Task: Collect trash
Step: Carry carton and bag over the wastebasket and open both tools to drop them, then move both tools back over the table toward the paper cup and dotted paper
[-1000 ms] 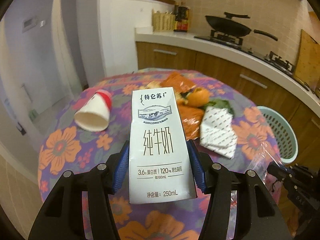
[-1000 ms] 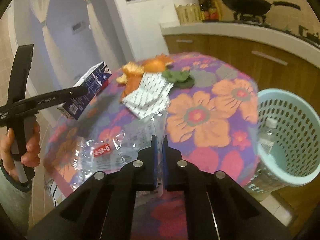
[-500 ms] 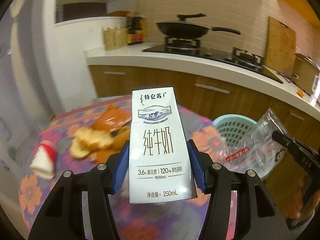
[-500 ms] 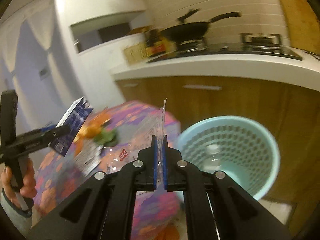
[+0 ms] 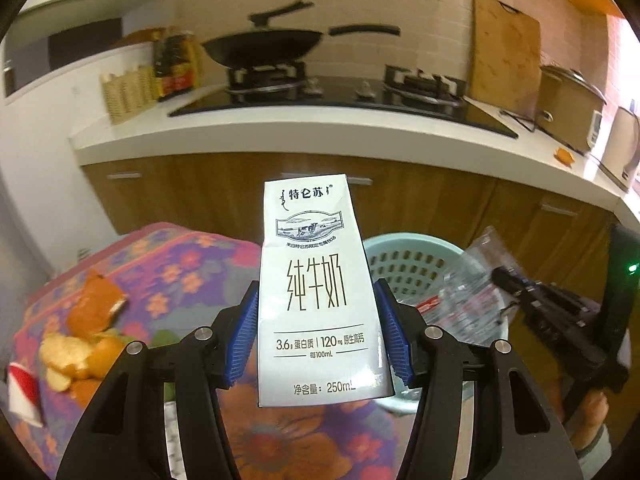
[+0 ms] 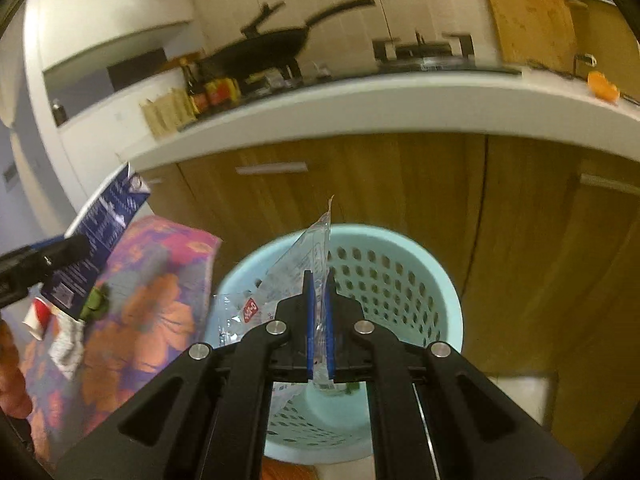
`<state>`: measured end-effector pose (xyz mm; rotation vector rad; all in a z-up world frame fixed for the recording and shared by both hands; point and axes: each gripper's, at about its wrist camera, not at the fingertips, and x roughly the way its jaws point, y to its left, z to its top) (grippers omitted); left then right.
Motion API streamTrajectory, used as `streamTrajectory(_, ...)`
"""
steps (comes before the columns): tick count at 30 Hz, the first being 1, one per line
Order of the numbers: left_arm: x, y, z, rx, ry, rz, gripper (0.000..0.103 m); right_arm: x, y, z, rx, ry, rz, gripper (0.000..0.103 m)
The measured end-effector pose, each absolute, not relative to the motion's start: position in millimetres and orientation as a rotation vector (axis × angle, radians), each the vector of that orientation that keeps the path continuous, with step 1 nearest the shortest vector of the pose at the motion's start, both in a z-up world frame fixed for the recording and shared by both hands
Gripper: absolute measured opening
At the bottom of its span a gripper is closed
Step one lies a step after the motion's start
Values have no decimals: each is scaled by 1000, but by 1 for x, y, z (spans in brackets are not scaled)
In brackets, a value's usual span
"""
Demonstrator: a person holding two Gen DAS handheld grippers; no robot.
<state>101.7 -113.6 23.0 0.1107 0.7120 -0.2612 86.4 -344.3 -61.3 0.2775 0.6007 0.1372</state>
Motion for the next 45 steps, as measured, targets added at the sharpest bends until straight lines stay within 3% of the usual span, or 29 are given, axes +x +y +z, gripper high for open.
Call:
streamTrajectory(8, 126, -145, -3, 125, 773, -305, 54, 109, -346, -98, 293, 738, 114, 6)
streamTrajectory(11, 130, -154, -13, 124, 796, -331, 54, 110, -352, -106, 307, 756, 105, 21)
streamTrajectory(13, 133, -160, -18, 132, 806, -338, 54, 108, -356, -107, 306, 750, 90, 23)
streamTrajectory(17, 137, -170, -29, 141, 832, -358, 54, 107, -366, -112, 334, 763, 79, 39)
streamTrajectory(20, 138, -179, -35, 159, 843, -382, 53, 99, -373, -108, 348, 747, 63, 46)
streamTrajectory(27, 145, -181, -45, 137, 877, -399, 54, 83, -384, -101, 364, 737, 46, 46)
streamTrajectory(36, 115, -151, -15, 100, 806, -385, 58, 67, -379, -81, 355, 697, 59, 47)
streamTrajectory(39, 96, -133, -1, 75, 773, -367, 59, 59, -371, -67, 335, 665, 67, 55)
streamTrajectory(45, 54, -96, 29, 68, 676, -304, 66, 41, -343, -32, 295, 588, 128, 57)
